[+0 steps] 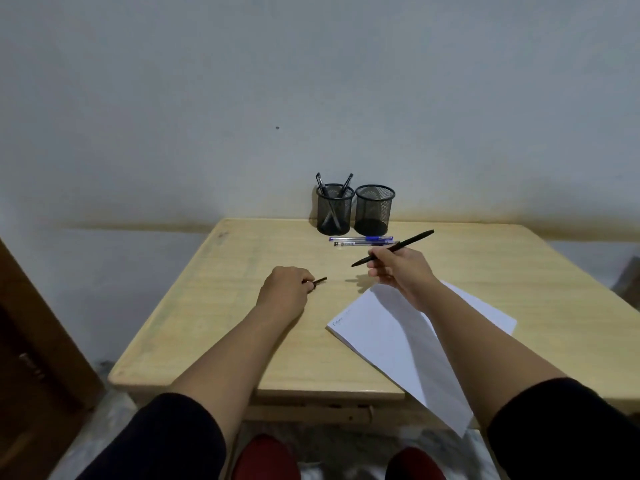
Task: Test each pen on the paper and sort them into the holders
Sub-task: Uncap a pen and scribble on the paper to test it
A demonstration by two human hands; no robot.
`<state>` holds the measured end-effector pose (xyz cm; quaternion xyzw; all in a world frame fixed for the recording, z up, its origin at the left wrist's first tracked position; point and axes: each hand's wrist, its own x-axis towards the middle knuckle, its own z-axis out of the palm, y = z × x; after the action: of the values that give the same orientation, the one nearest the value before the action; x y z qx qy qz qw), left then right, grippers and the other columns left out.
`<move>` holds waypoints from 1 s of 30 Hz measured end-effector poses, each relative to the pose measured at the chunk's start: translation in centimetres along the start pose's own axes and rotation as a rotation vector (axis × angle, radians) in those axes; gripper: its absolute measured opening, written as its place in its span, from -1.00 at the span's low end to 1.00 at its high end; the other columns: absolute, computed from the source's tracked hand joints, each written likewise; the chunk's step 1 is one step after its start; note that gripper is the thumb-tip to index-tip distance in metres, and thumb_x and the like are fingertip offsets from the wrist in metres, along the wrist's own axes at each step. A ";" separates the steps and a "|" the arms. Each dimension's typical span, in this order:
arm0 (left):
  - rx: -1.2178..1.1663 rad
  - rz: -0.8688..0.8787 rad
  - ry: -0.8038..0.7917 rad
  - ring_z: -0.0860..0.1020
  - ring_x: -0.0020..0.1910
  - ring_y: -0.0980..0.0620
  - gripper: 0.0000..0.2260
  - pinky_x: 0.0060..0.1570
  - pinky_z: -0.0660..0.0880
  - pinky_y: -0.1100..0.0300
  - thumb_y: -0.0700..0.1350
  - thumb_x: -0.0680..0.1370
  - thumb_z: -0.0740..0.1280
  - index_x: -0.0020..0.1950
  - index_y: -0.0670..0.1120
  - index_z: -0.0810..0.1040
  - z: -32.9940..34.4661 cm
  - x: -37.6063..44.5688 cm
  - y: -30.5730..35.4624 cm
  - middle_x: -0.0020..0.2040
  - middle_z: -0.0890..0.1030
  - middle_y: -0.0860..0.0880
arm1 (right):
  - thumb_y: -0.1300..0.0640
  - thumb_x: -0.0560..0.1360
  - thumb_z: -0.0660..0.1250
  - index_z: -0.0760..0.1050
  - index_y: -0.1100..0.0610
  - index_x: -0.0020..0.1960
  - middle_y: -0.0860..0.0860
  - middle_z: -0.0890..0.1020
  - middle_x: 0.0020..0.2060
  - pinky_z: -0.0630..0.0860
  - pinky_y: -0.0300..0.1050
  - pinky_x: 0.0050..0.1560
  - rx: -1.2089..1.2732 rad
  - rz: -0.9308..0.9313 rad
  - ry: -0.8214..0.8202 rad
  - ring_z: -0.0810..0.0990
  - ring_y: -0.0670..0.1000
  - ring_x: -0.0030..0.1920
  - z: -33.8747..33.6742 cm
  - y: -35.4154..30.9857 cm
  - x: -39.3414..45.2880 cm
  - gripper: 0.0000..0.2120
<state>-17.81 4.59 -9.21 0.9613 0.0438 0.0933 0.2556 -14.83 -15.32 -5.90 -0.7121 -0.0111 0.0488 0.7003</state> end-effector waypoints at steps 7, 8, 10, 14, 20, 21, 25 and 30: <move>-0.067 0.101 -0.042 0.55 0.13 0.05 -0.75 0.04 0.37 0.30 -0.09 0.56 0.26 0.22 -0.03 0.56 -0.5 -2.7 2.1 0.19 0.60 -0.01 | 0.27 0.47 0.34 0.54 0.20 -0.16 0.06 0.52 -0.38 0.40 -0.23 -0.37 -0.181 -0.102 0.010 0.44 -0.03 -0.39 0.3 0.7 -1.2 -0.96; -0.075 0.119 -0.064 0.54 0.15 0.05 -0.76 0.04 0.34 0.32 -0.08 0.56 0.27 0.21 -0.02 0.57 -0.4 -3.1 2.5 0.20 0.59 0.00 | 0.24 0.49 0.32 0.55 0.20 -0.13 0.06 0.55 -0.36 0.41 -0.23 -0.35 -0.196 -0.108 0.003 0.47 -0.04 -0.38 0.4 0.9 -1.5 -0.95; -0.073 0.152 -0.109 0.51 0.19 0.04 -0.76 0.06 0.32 0.31 -0.06 0.55 0.29 0.20 -0.01 0.58 0.0 -3.9 2.9 0.21 0.59 0.01 | 0.19 0.52 0.30 0.57 0.18 -0.07 0.05 0.62 -0.30 0.44 -0.25 -0.33 -0.237 -0.109 -0.019 0.54 -0.05 -0.34 0.3 1.3 -2.0 -0.91; -0.095 0.197 -0.145 0.53 0.12 0.08 -0.77 0.04 0.32 0.35 -0.10 0.54 0.32 0.17 -0.04 0.60 0.8 -4.7 2.9 0.15 0.63 0.03 | 0.26 0.47 0.29 0.57 0.14 -0.15 0.06 0.59 -0.34 0.42 -0.25 -0.36 -0.252 -0.097 -0.033 0.51 -0.04 -0.35 -0.1 2.1 -2.7 -0.90; -0.106 0.243 -0.080 0.50 0.18 0.08 -0.78 0.02 0.19 0.49 -0.10 0.55 0.30 0.17 -0.05 0.61 1.8 -5.1 2.2 0.16 0.63 0.03 | 0.17 0.48 0.23 0.51 0.16 -0.19 0.02 0.61 -0.35 0.44 -0.23 -0.27 -0.445 -0.164 -0.020 0.51 -0.05 -0.33 0.6 2.9 -2.2 -0.88; -0.097 0.253 -0.070 0.49 0.19 0.07 -0.77 0.03 0.18 0.48 -0.09 0.55 0.30 0.18 -0.04 0.60 1.9 -5.1 2.1 0.16 0.62 0.02 | 0.17 0.47 0.22 0.51 0.16 -0.20 0.04 0.62 -0.32 0.45 -0.22 -0.24 -0.497 -0.188 -0.019 0.52 -0.04 -0.30 0.8 3.1 -2.1 -0.87; -0.077 0.281 -0.062 0.46 0.20 0.05 -0.77 0.01 0.16 0.48 -0.09 0.57 0.27 0.19 -0.04 0.60 2.4 -5.0 1.8 0.17 0.61 0.02 | 0.16 0.47 0.22 0.52 0.17 -0.20 0.00 0.60 -0.30 0.43 -0.23 -0.22 -0.574 -0.235 0.001 0.53 -0.05 -0.24 0.8 4.3 -2.1 -0.86; -0.060 0.300 -0.061 0.44 0.22 0.05 -0.76 0.09 0.17 0.45 -0.09 0.58 0.25 0.21 -0.05 0.59 2.6 -4.9 1.6 0.19 0.60 0.00 | 0.19 0.46 0.23 0.52 0.15 -0.22 0.02 0.61 -0.32 0.41 -0.28 -0.26 -0.588 -0.258 -0.031 0.50 -0.08 -0.30 0.9 4.4 -2.1 -0.88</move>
<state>-22.04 1.33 -11.39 0.9513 -0.1109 0.1026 0.2687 -17.27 -14.67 -10.22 -0.8759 -0.1257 -0.0348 0.4645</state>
